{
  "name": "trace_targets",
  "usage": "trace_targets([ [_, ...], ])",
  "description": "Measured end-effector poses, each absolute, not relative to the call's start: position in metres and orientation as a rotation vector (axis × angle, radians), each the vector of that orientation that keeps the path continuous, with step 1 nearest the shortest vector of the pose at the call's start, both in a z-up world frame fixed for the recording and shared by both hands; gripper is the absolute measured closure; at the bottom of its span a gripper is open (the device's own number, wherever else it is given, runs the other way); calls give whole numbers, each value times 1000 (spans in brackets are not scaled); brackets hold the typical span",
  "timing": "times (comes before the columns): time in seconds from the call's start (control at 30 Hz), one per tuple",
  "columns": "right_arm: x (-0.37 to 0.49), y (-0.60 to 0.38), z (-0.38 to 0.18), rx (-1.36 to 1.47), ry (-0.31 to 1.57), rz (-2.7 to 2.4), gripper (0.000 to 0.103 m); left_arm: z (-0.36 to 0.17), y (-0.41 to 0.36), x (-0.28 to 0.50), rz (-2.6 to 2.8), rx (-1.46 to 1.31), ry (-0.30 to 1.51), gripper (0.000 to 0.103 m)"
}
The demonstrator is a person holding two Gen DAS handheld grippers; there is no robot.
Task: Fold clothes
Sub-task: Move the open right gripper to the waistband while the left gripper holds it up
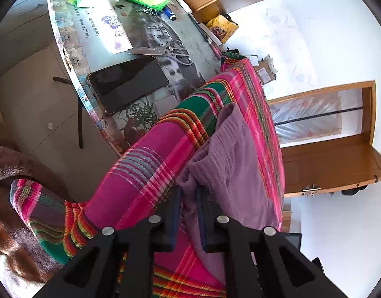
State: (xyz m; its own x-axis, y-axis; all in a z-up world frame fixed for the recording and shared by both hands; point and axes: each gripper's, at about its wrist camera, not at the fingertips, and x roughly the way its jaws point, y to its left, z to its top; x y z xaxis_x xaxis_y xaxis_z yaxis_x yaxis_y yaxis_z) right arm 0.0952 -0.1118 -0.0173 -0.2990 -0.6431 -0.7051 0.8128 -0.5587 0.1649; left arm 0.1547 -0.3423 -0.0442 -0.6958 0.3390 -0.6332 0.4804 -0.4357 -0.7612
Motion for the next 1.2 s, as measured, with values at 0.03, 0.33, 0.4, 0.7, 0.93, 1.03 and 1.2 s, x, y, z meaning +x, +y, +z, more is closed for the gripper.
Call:
trace_targets([
  [0.03,96,-112,-16,922,277,-1969,100,-44,-343,156,-2298,1168,1612,96],
  [0.33,109,-115,-19,898,334,-1922,99,-43,-351,166,-2271,1099,1598,96],
  [0.4,110,-119,-24,919,356,-1896,99,-45,-351,166,-2265,1099,1613,96],
  [0.7,110,-119,-18,891,328,-1868,84,-48,-350,169,-2240,1094,1715,85],
  [0.93,103,-125,-12,888,290,-1890,82,-45,-346,176,-2268,1034,1845,73],
  [1.03,102,-126,-17,908,288,-1882,82,-42,-345,177,-2287,985,1865,68],
  [1.2,102,-125,-24,932,285,-1867,82,-49,-340,167,-2238,1056,1848,66],
])
